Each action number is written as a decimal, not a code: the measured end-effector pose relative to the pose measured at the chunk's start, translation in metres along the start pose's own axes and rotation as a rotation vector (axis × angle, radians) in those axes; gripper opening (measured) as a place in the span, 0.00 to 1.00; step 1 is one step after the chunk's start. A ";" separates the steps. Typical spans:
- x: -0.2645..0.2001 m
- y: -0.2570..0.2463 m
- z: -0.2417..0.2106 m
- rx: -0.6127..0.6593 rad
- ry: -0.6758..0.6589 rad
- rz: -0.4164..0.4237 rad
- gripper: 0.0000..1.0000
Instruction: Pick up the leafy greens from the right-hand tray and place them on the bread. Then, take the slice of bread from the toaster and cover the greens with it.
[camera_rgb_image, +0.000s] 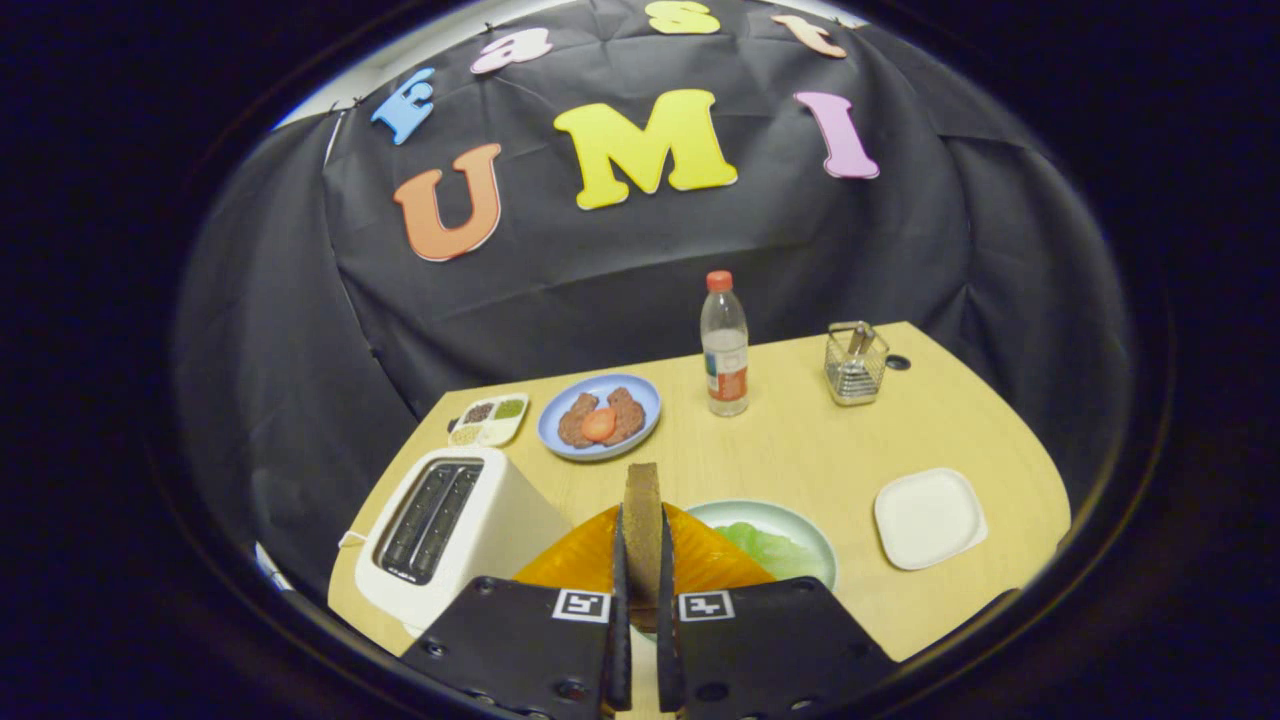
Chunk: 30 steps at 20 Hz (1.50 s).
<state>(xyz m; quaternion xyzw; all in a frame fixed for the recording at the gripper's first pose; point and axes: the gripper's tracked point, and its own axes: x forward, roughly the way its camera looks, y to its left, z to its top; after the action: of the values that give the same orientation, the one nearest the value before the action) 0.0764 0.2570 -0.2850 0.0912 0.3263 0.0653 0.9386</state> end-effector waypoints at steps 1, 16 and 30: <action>0.005 -0.001 -0.007 0.014 0.009 0.012 0.10; 0.044 -0.076 -0.031 0.002 0.053 -0.050 0.25; -0.029 -0.150 0.082 -0.057 -0.179 -0.124 0.96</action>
<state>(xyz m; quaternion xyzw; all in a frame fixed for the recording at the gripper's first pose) 0.1142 0.0949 -0.2365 0.0495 0.2441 0.0078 0.9684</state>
